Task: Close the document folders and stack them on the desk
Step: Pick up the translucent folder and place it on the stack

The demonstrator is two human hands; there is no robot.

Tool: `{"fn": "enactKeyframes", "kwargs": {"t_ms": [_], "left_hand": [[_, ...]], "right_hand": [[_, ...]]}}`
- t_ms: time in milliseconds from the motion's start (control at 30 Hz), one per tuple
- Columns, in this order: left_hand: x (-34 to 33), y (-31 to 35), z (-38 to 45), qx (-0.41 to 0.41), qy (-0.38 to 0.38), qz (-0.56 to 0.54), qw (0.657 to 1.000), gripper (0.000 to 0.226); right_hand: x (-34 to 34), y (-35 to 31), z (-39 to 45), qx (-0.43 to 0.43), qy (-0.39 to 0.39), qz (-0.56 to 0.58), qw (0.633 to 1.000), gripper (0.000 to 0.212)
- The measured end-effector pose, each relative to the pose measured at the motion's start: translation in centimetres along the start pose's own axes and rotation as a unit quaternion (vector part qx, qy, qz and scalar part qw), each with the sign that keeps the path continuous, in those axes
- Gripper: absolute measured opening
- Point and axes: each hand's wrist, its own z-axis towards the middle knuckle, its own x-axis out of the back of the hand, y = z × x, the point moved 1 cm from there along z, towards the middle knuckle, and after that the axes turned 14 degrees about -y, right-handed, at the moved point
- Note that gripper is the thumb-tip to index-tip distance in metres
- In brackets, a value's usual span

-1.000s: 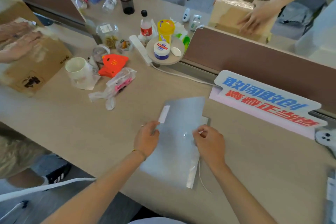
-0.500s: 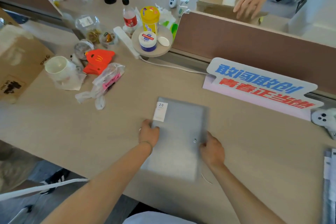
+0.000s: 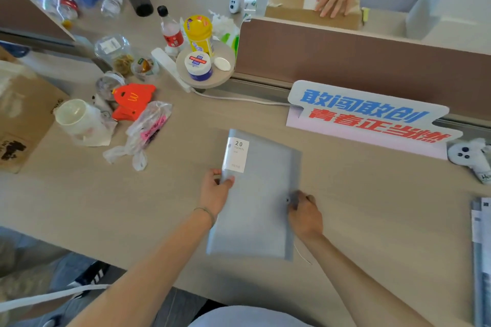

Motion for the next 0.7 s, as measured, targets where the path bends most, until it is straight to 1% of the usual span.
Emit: {"fn": "enactKeyframes", "kwargs": {"t_ms": [100,167,233,333,400,533,700], "left_hand": [[-0.8,1.1,-1.6,-0.034,0.008,-0.009,0.999,0.016],[-1.4,1.8,-2.8,-0.058,0.015,-0.013,0.998,0.015],[-2.1,2.2,-3.7,-0.074,0.020,-0.023,0.997,0.019],[-2.9,3.0,-4.5,-0.095,0.045,-0.035,0.994,0.022],[-3.6,3.7,-4.7,-0.107,0.054,-0.038,0.992,0.020],[-6.2,4.9,-5.2,-0.125,0.049,-0.028,0.991,0.011],[-11.9,5.6,-5.6,-0.135,0.031,-0.025,0.990,0.015]], "right_hand": [[0.2,0.2,-0.3,0.026,-0.011,0.015,0.999,0.042],[0.6,0.4,-0.3,0.046,-0.009,0.056,0.997,0.043],[1.1,0.5,-0.3,0.050,-0.005,0.143,0.988,0.042],[2.4,0.8,-0.4,0.047,-0.007,0.299,0.953,0.048],[3.8,1.2,-0.9,0.066,0.018,0.346,0.936,0.050],[7.5,1.9,-2.8,0.108,0.072,0.359,0.924,0.058],[12.8,4.7,-5.9,0.145,0.156,0.337,0.917,0.061]]}}
